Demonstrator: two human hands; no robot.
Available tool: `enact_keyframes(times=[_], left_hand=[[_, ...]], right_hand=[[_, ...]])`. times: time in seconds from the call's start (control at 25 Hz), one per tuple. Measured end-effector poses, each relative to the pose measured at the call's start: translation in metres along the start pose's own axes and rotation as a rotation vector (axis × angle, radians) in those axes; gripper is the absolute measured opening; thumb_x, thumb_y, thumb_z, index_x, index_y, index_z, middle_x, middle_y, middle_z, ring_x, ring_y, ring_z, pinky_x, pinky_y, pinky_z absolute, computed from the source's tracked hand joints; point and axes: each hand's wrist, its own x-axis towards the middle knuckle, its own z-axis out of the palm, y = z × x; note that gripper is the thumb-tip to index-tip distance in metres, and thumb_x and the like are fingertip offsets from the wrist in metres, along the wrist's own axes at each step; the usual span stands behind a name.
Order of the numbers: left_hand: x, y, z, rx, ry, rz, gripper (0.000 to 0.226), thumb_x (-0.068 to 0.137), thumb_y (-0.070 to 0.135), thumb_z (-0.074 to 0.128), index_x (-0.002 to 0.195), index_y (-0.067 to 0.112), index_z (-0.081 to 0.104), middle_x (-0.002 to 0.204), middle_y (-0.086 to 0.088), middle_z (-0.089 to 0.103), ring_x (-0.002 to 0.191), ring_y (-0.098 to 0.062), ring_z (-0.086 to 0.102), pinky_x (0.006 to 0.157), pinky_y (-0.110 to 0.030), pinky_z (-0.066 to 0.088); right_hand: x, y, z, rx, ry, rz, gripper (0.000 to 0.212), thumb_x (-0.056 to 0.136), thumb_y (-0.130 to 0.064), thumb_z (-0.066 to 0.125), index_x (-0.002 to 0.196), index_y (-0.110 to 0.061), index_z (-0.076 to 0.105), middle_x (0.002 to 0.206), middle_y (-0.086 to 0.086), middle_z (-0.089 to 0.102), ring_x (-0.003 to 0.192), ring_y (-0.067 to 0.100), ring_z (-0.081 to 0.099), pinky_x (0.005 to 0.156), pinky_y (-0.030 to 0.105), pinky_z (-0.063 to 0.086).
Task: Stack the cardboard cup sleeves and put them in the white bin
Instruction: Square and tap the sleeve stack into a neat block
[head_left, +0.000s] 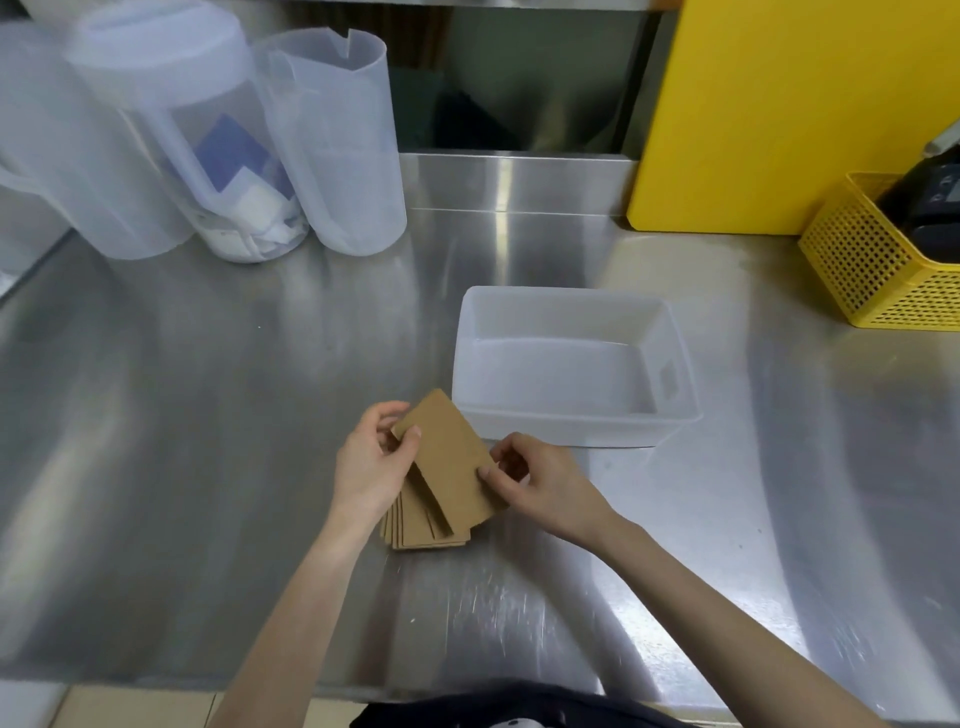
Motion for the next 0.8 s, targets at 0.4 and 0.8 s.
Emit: enact_keyframes(times=[0.4, 0.8], left_hand=[[0.004, -0.019, 0.008, 0.210, 0.073, 0.063, 0.033, 0.084, 0.017, 0.055, 0.117, 0.014, 0.053, 0.118, -0.005, 0.059, 0.107, -0.018, 0.046, 0.090, -0.027, 0.034], [-0.002, -0.022, -0.003, 0.046, -0.074, -0.208, 0.070, 0.081, 0.038, 0.057, 0.137, 0.016, 0.023, 0.142, -0.008, 0.036, 0.127, -0.020, 0.039, 0.107, -0.039, 0.033]], right_hand=[[0.012, 0.005, 0.021, -0.054, -0.071, 0.098, 0.024, 0.085, -0.033, 0.054, 0.089, -0.009, 0.057, 0.077, 0.000, 0.056, 0.071, 0.016, 0.051, 0.065, 0.025, 0.038], [0.014, 0.005, 0.031, -0.049, -0.098, 0.125, 0.019, 0.084, -0.038, 0.052, 0.083, -0.019, 0.050, 0.074, -0.003, 0.055, 0.070, 0.016, 0.051, 0.062, 0.025, 0.036]])
